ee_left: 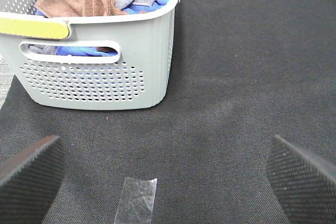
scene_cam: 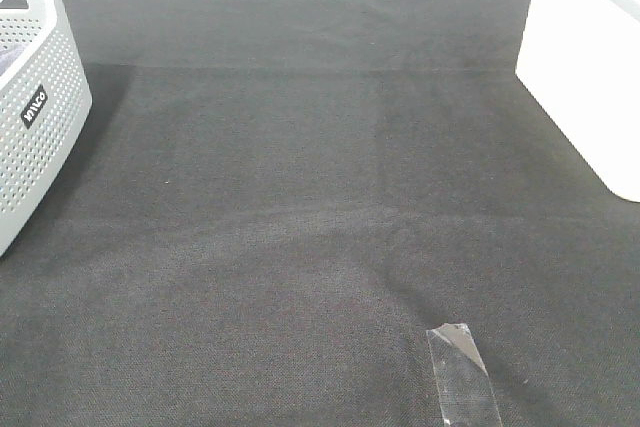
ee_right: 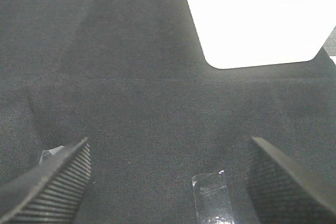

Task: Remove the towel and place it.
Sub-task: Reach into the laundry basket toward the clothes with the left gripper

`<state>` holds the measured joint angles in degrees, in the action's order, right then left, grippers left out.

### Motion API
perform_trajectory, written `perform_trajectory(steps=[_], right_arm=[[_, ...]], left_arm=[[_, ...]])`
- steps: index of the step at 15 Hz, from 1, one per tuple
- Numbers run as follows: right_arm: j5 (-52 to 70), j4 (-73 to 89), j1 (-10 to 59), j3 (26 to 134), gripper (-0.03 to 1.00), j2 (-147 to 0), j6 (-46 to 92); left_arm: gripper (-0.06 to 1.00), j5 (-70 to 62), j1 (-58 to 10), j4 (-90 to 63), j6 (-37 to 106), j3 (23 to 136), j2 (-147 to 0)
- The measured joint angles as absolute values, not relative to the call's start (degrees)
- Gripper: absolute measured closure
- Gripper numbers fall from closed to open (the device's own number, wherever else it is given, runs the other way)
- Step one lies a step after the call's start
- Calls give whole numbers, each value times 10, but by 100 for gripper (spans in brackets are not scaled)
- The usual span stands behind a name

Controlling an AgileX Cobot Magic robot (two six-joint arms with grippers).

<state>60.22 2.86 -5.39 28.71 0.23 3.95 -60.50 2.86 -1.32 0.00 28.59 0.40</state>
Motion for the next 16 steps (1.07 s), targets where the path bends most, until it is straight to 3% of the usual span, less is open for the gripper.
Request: perform_trajectory(steps=[12,16], right_arm=[[602,29,-54,287,21,2,40],[602,29,-54,287,21,2,40]], left_arm=[[-5,-608,29,-14,8,292,4],[-5,-637,29,8,182,392,-113]])
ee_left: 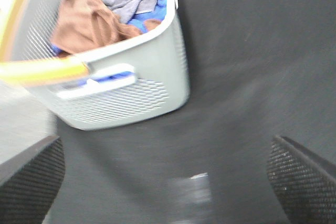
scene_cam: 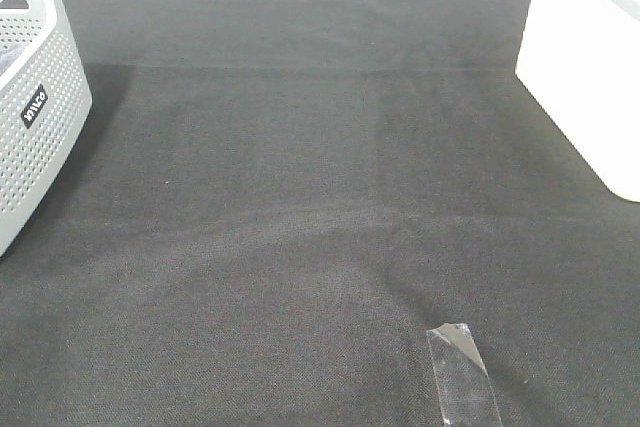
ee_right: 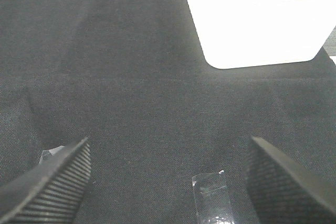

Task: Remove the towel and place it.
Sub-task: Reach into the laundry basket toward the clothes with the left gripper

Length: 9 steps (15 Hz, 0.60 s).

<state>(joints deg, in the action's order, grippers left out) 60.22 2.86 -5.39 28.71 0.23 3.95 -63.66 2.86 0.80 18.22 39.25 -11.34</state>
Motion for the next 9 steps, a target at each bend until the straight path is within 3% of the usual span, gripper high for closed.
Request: perform_trajectory(steps=[4,9], right_arm=[[602,29,-54,287,21,2,40],[602,29,-54,287,21,2,40]], left_arm=[[-5,-618,29,102,442,511,-301],[-5,-558,29,176,561,688,-549]])
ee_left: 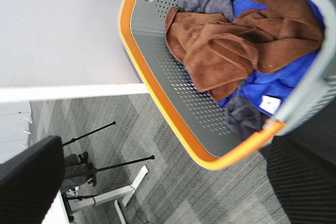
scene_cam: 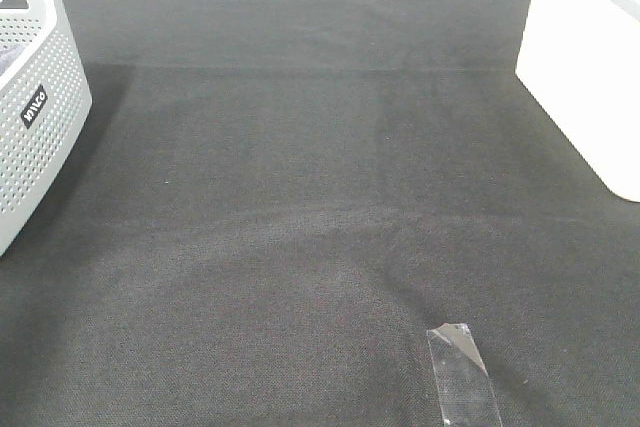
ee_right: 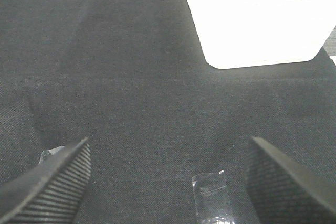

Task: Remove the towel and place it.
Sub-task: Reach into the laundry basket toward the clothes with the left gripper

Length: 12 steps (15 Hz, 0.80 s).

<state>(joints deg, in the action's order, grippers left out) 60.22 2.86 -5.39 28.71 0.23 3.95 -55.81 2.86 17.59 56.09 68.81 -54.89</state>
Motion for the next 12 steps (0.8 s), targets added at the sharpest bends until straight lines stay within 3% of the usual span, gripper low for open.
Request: perform_trajectory(steps=[4,12], right_arm=[[602,29,-54,287,21,2,40],[602,29,-54,287,21,2,40]], left_arm=[[-4,-555,29,216,633,799,-745],[-3,-449,29,368,782,807,-943]])
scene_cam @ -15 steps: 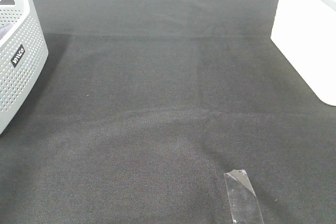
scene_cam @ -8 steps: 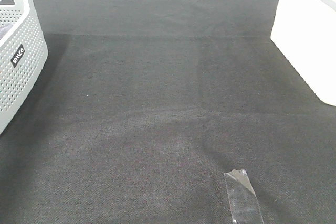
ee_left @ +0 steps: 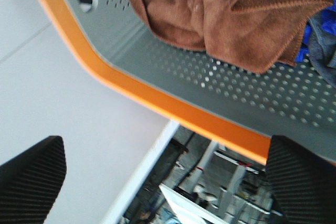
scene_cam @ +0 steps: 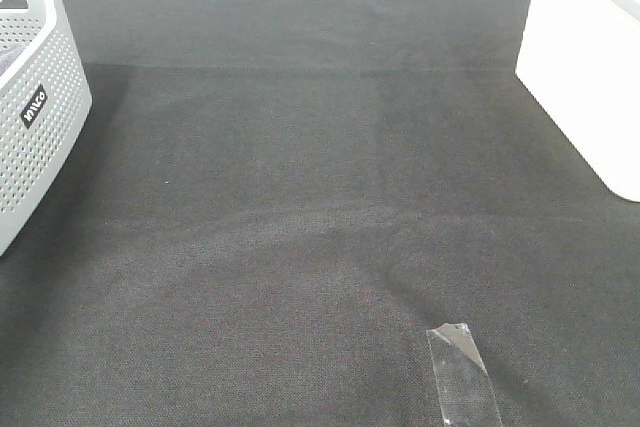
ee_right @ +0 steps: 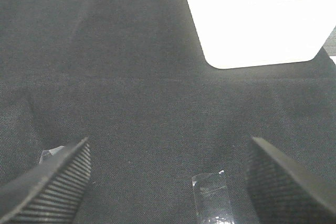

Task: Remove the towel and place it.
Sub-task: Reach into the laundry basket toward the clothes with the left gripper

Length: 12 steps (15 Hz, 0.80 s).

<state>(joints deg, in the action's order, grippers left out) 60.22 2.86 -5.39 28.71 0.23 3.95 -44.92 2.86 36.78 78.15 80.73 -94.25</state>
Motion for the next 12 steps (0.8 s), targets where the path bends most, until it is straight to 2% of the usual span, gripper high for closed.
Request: perform_trajectory(steps=[5,12], right_arm=[[602,29,-54,287,21,2,40],[602,29,-54,287,21,2,40]], left_arm=[[-3,-439,29,398,816,787,-999],[-3,-376,29,476,850,674,-1002]])
